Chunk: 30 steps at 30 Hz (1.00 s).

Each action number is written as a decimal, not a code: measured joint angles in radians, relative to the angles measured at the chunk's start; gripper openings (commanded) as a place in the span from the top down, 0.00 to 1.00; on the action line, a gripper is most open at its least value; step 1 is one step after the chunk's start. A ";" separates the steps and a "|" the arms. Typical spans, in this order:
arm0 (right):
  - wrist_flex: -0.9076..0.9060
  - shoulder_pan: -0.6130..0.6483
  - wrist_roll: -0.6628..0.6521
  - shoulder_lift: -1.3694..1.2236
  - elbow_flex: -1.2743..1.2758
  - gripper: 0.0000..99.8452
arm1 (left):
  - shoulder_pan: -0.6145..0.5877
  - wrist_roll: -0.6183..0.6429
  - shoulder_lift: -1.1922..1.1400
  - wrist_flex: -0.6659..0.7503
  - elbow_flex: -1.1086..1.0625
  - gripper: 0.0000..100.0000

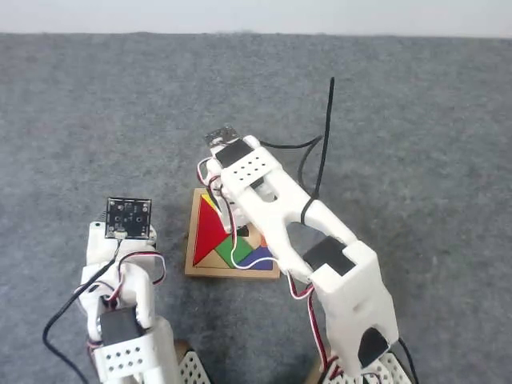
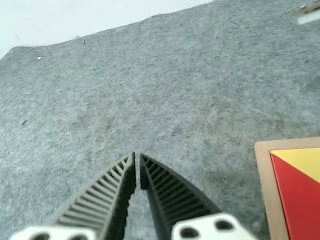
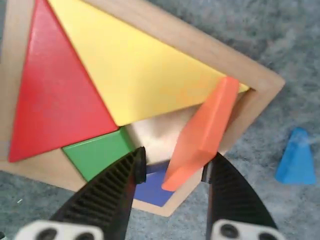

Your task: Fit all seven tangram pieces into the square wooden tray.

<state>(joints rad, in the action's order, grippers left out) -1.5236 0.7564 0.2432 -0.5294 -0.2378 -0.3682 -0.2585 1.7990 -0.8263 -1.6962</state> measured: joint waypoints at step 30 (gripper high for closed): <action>-0.009 0.034 -0.107 0.175 0.041 0.96 | 0.000 0.000 0.000 0.000 0.000 0.98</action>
<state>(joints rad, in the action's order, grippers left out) -1.5328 0.7902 0.1358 -0.3544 -0.1964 -0.3682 -0.2585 1.7990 -0.8263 -1.6962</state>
